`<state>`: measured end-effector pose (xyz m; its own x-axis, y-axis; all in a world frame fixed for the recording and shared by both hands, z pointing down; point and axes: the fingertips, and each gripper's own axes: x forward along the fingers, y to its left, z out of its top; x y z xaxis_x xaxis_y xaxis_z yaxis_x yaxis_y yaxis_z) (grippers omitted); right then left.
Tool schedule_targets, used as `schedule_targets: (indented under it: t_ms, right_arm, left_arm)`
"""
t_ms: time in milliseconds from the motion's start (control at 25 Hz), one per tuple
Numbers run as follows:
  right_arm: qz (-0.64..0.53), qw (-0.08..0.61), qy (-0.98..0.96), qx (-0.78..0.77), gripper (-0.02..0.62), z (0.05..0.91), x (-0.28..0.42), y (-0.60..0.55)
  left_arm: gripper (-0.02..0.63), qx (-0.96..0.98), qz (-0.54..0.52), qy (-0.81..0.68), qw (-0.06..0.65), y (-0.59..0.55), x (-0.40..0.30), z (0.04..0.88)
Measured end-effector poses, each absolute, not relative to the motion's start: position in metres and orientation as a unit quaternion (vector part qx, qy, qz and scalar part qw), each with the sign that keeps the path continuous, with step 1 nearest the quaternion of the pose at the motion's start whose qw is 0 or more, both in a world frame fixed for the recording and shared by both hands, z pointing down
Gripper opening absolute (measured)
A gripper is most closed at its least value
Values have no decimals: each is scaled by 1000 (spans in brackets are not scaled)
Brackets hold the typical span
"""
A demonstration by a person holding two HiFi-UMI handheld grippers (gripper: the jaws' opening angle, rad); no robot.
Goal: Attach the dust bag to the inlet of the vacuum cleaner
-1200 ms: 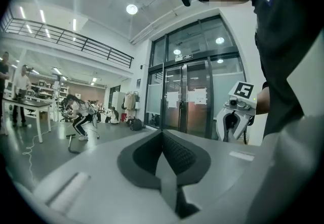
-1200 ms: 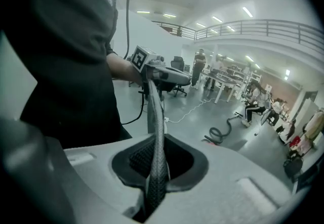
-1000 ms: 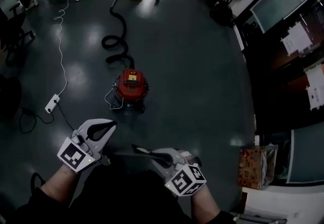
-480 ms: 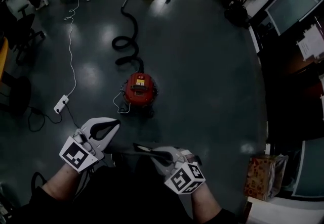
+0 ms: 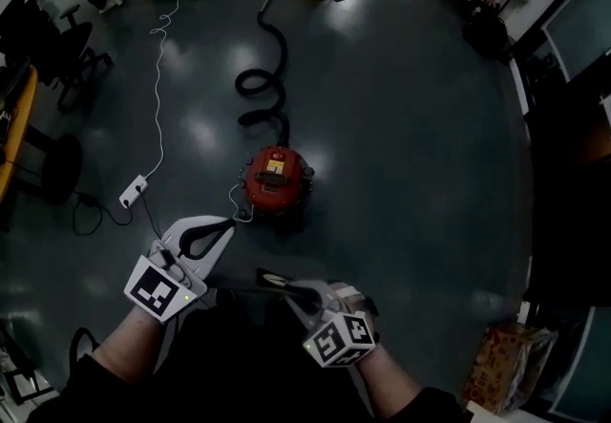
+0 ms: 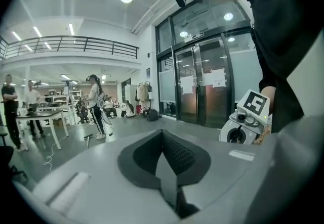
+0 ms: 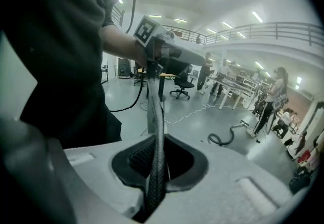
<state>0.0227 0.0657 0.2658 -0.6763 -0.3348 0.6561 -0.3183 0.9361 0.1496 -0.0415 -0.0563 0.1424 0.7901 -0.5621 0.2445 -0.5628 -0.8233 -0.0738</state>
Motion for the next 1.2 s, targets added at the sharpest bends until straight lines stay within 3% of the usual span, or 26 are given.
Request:
schedule_targets:
  t_ms: [560, 1200]
  right_arm:
    - [-2, 363, -906, 217, 26, 321, 19, 30]
    - [45, 400, -883, 241, 26, 443, -16, 2]
  left_arm:
    - [2, 923, 120, -361, 58, -107, -90, 225]
    - [3, 954, 137, -263, 44, -181, -103, 323]
